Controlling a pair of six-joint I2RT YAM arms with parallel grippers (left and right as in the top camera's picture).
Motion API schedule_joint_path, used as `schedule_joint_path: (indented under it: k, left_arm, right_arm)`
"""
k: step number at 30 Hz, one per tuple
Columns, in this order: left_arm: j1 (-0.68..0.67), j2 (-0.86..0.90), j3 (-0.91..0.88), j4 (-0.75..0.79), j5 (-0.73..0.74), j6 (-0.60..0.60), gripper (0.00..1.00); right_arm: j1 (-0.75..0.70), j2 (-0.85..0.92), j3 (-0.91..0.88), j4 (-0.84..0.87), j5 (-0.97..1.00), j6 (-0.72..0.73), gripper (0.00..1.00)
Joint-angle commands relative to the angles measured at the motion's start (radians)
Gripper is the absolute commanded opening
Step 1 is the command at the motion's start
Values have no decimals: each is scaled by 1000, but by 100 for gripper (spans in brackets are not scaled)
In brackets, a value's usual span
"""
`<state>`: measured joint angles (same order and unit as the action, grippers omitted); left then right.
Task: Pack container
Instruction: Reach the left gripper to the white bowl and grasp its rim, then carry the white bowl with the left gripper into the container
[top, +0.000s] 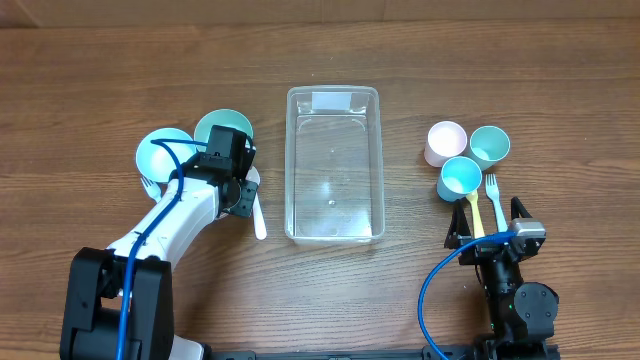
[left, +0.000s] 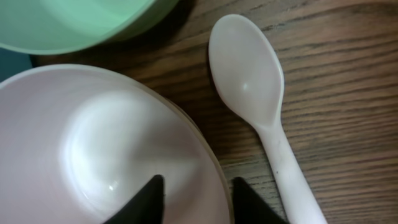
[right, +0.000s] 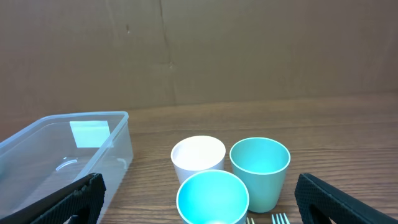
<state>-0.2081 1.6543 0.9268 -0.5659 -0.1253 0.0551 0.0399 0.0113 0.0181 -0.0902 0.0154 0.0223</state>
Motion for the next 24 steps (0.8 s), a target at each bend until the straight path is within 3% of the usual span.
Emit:
schedule_joint_path:
  k: [1, 4, 14, 18, 24]
  left_arm:
    - [-2, 6, -2, 13, -16, -2, 19]
    - [-2, 6, 27, -9, -16, -3, 5]
    - [-14, -66, 210, -198, -5, -63, 4]
    - [-138, -205, 330, -287, -5, -63, 4]
    - [-378, -259, 392, -197, -23, -10, 4]
  right_arm:
    - [-3, -6, -10, 6, 5, -4, 100]
    - [-3, -6, -10, 6, 5, -4, 100]
    - [-3, -6, -10, 6, 5, -4, 100]
    - [-3, -6, -10, 6, 5, -4, 100]
    - [-3, -6, -10, 6, 5, -4, 100]
